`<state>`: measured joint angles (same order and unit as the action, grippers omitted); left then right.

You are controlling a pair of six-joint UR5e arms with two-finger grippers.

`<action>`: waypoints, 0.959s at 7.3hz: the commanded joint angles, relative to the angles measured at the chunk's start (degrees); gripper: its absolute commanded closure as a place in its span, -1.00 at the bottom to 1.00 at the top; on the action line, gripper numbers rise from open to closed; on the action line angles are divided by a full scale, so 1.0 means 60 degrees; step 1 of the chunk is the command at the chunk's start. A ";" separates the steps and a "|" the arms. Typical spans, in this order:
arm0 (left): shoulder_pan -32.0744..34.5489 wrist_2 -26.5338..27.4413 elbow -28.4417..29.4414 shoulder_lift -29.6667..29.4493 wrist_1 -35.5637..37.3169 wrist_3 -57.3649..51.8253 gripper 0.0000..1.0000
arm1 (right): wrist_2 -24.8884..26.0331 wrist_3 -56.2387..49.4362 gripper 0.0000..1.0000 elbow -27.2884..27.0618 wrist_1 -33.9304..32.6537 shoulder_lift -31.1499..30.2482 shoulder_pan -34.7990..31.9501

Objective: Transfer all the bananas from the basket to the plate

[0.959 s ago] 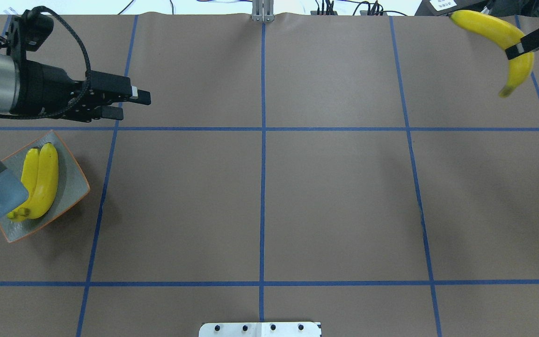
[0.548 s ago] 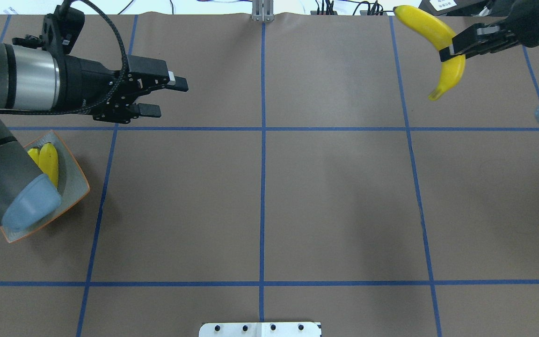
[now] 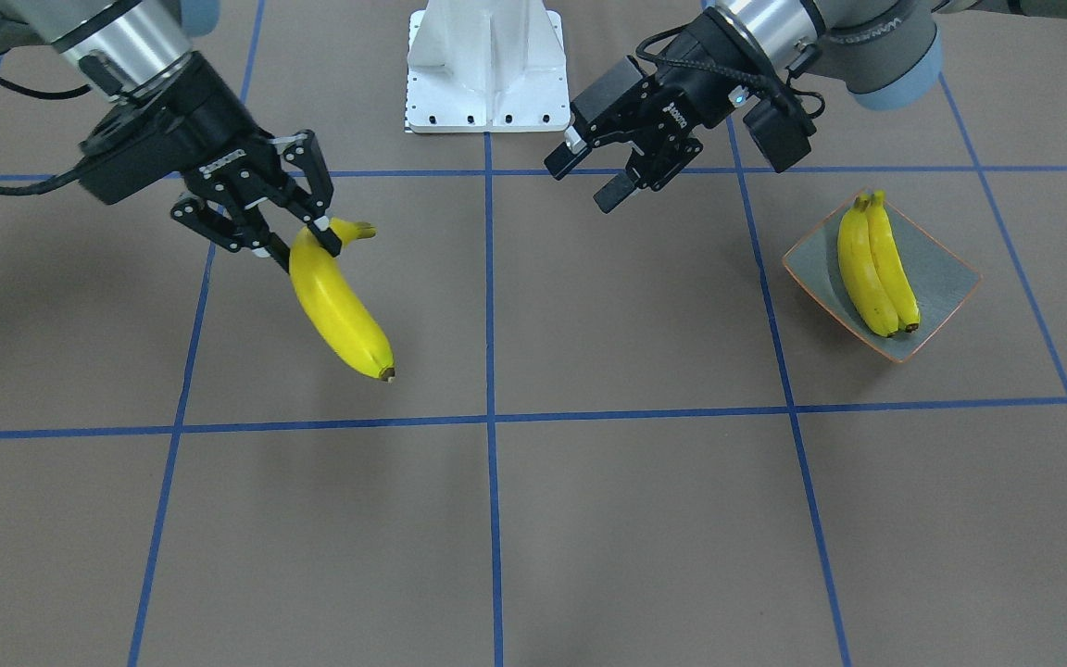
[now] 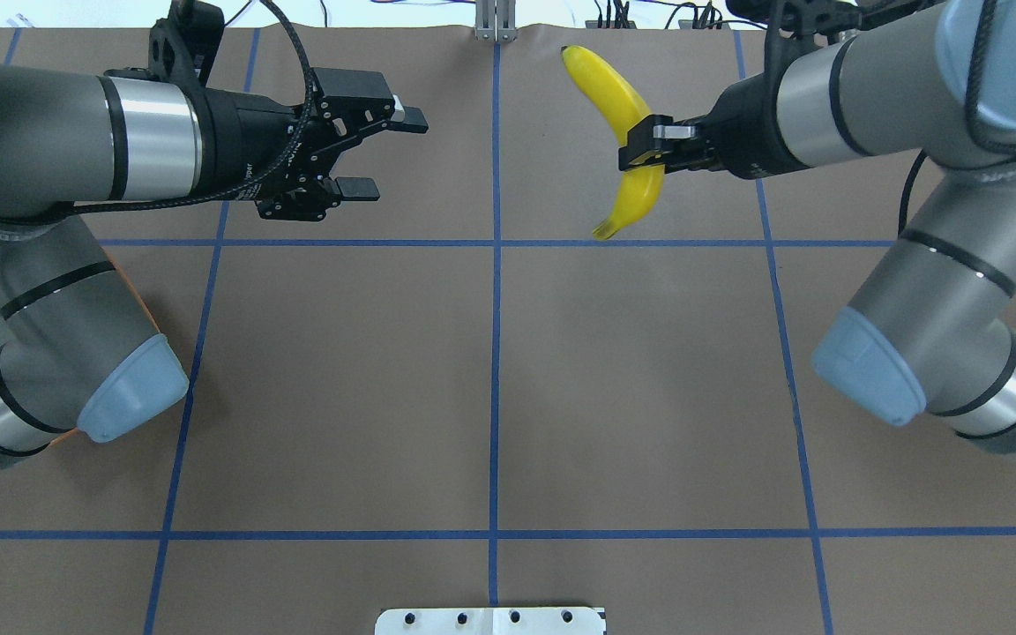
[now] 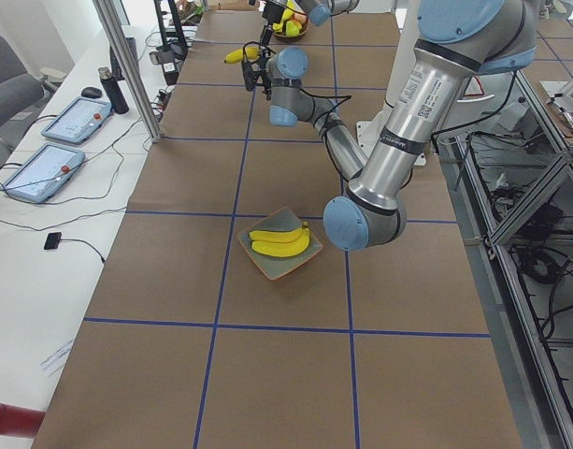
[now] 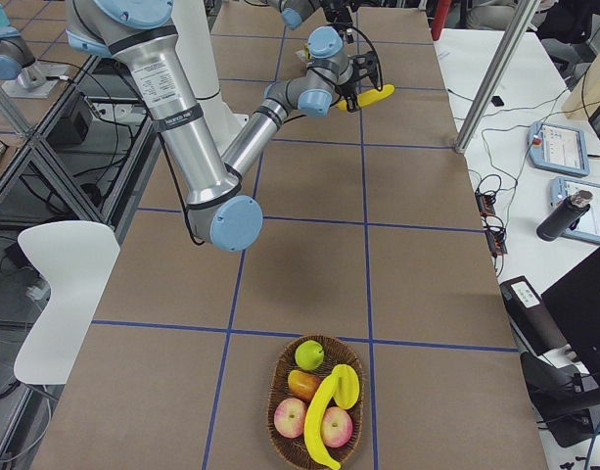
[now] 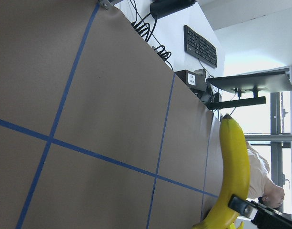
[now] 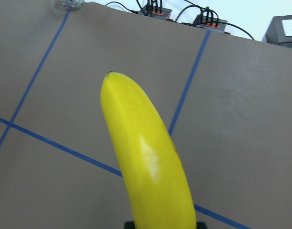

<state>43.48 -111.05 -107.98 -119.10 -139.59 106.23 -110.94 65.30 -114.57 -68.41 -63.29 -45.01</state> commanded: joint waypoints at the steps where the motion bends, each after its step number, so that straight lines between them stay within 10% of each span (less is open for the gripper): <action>1: -0.0068 0.0052 0.0270 -0.0277 0.0047 0.0268 -1.00 | 0.2045 0.0307 1.00 -0.0357 -0.0010 0.0264 0.1621; 7: -0.0186 0.0052 0.0696 -0.0570 0.0062 0.0284 -1.00 | 0.4600 0.0293 1.00 -0.0328 -0.0054 0.1027 0.3383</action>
<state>42.48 -110.74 -104.07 -122.17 -139.30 107.92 -85.95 67.06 -116.46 -68.73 -57.53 -26.48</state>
